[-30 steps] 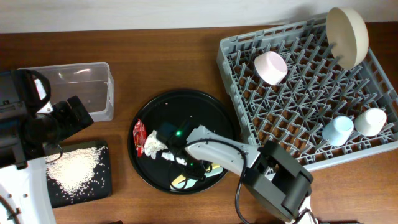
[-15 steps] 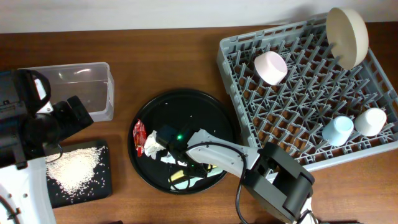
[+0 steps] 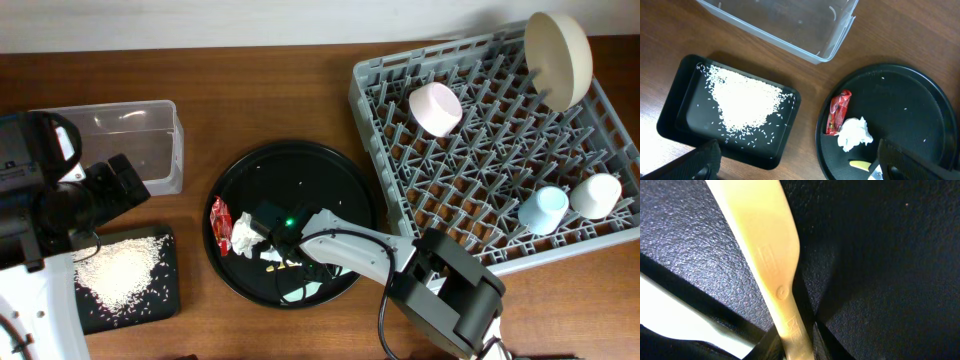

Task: Sort waste into correct bins and load items into the dishwasher rack
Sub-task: 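Grasp the cream spoon and carry it to the rack's left edge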

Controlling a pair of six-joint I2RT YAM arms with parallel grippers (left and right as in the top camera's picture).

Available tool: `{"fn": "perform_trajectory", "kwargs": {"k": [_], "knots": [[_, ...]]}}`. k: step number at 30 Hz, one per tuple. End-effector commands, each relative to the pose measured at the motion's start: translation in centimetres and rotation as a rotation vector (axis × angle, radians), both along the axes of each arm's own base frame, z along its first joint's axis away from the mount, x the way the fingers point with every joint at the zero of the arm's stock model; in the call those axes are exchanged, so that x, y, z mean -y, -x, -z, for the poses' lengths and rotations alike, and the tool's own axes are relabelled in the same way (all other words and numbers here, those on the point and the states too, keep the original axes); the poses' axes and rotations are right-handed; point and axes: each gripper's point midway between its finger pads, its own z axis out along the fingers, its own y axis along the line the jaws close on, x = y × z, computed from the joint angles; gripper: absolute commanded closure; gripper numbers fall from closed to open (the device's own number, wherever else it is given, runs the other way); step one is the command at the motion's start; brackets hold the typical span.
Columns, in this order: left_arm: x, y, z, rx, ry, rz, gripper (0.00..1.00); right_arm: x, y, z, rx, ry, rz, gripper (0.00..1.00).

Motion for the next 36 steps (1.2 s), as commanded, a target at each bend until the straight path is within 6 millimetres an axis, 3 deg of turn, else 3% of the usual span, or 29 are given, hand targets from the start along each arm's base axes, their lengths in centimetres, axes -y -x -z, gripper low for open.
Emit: {"fn": "perform_trajectory", "kwargs": {"k": [1,3,4,10,15,20,22,26,33,36], "knots": [[-0.3,0.0,-0.4,0.013,-0.007,-0.022,0.01,0.4,-0.3,0.4,0.022,0.024,0.004,0.83],[-0.3,0.0,-0.4,0.014,-0.007,-0.022,0.01,0.3,-0.3,0.4,0.025,0.020,0.005,0.86],[-0.3,0.0,-0.4,0.013,-0.007,-0.022,0.01,0.3,-0.4,0.3,0.026,0.019,0.006,0.96],[-0.3,0.0,-0.4,0.013,-0.007,-0.022,0.01,-0.2,-1.4,-1.2,0.087,-0.004,0.078,0.96],[-0.3,0.0,-0.4,0.013,-0.007,-0.022,0.01,-0.1,-2.8,-5.3,0.168,-0.032,0.150,0.96],[-0.3,0.0,-0.4,0.013,-0.007,-0.022,0.01,1.4,-5.8,-10.7,0.246,-0.134,0.383,0.96],[-0.3,0.0,-0.4,0.014,-0.007,-0.022,0.01,2.9,-7.8,-13.0,0.284,-0.184,0.538,0.96],[-0.3,0.0,-0.4,0.013,-0.007,-0.022,0.01,8.1,-11.9,-16.3,0.336,-0.237,0.842,0.96],[-0.3,0.0,-0.4,0.013,-0.007,-0.022,0.01,15.9,-14.8,-15.1,0.255,-0.258,1.109,0.96],[-0.3,0.0,-0.4,0.013,-0.007,-0.022,0.01,16.4,-14.9,-14.3,0.197,-0.292,1.091,0.96]]}}
